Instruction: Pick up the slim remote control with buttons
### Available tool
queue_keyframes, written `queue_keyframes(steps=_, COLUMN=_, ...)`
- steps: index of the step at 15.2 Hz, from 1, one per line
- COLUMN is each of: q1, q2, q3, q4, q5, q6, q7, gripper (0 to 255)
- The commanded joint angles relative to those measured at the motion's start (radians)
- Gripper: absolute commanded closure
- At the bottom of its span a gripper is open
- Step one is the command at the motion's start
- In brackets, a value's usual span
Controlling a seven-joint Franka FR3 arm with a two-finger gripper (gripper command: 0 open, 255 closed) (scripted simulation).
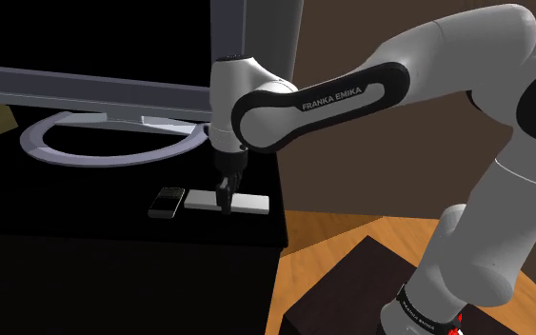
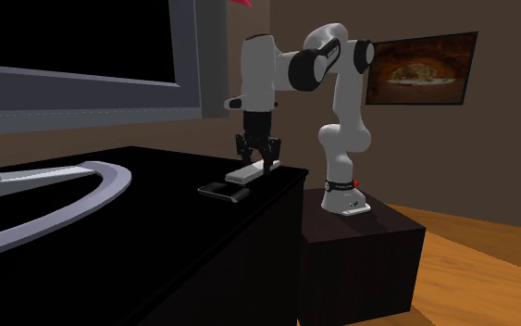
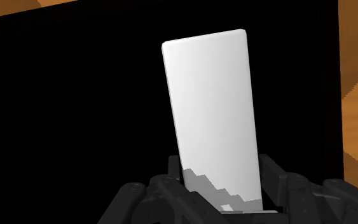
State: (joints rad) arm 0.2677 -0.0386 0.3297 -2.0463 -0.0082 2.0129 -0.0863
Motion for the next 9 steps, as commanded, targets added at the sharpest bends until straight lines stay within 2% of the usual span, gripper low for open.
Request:
queue_keyframes(steps=1, q1=0.0, q2=-0.007, q3=0.0, q4=0.019, q5=0.003, q6=-0.025, q7=-0.002, gripper=255)
queue_keyframes(steps=9, q1=-0.001, q2=-0.027, q3=-0.003, q4=0.105, q5=0.01, q6=-0.131, q7=-0.008, gripper=255)
